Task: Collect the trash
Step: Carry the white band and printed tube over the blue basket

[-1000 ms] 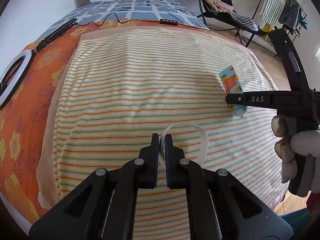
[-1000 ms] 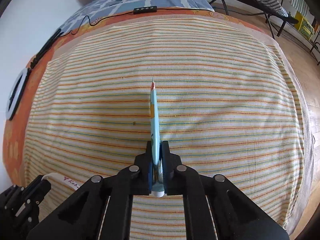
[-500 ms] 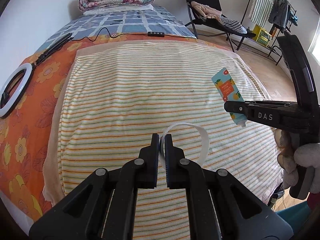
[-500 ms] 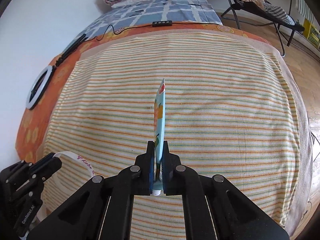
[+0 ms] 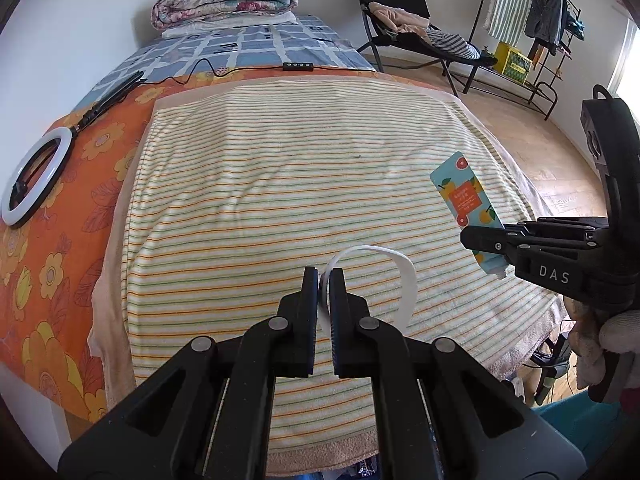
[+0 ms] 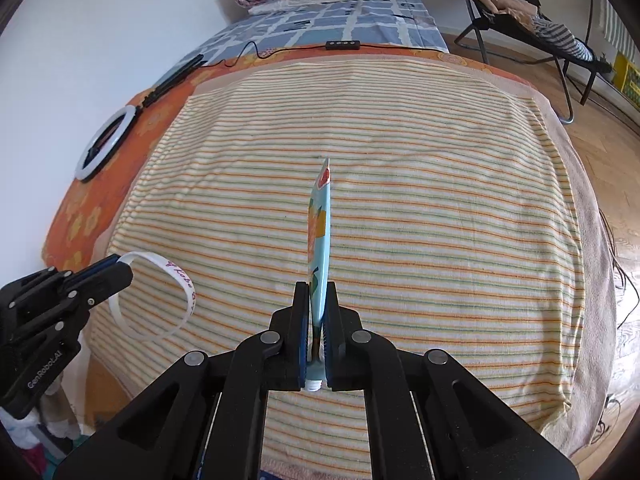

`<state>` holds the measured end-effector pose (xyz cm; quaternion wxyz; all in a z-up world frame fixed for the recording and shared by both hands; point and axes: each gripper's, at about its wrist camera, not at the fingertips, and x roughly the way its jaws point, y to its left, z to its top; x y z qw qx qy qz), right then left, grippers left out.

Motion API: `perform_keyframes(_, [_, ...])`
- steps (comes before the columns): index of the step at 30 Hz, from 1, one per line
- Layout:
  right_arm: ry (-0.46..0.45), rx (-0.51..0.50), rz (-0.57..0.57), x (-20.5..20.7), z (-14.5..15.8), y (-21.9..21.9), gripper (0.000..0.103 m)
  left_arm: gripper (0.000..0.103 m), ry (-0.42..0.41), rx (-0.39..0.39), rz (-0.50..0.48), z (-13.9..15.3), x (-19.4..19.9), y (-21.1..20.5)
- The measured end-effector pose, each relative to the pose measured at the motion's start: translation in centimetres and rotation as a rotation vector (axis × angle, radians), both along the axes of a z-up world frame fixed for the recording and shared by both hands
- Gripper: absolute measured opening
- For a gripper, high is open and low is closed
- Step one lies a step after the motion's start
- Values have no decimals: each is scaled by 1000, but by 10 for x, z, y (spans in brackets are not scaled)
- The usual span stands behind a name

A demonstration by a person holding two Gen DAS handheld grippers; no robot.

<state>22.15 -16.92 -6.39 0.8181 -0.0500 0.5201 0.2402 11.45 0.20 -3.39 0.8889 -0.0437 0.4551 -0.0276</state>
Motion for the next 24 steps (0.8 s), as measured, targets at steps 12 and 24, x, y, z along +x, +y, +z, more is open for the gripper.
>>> perform_keyframes(12, [3,12,78,-71,6,-12,5,4,-16,7,-18,6,-55,-17])
perform_keyframes(24, [31,-6,148,-143,-2,-29,5,4,10,19,-57,-9,-109,-38])
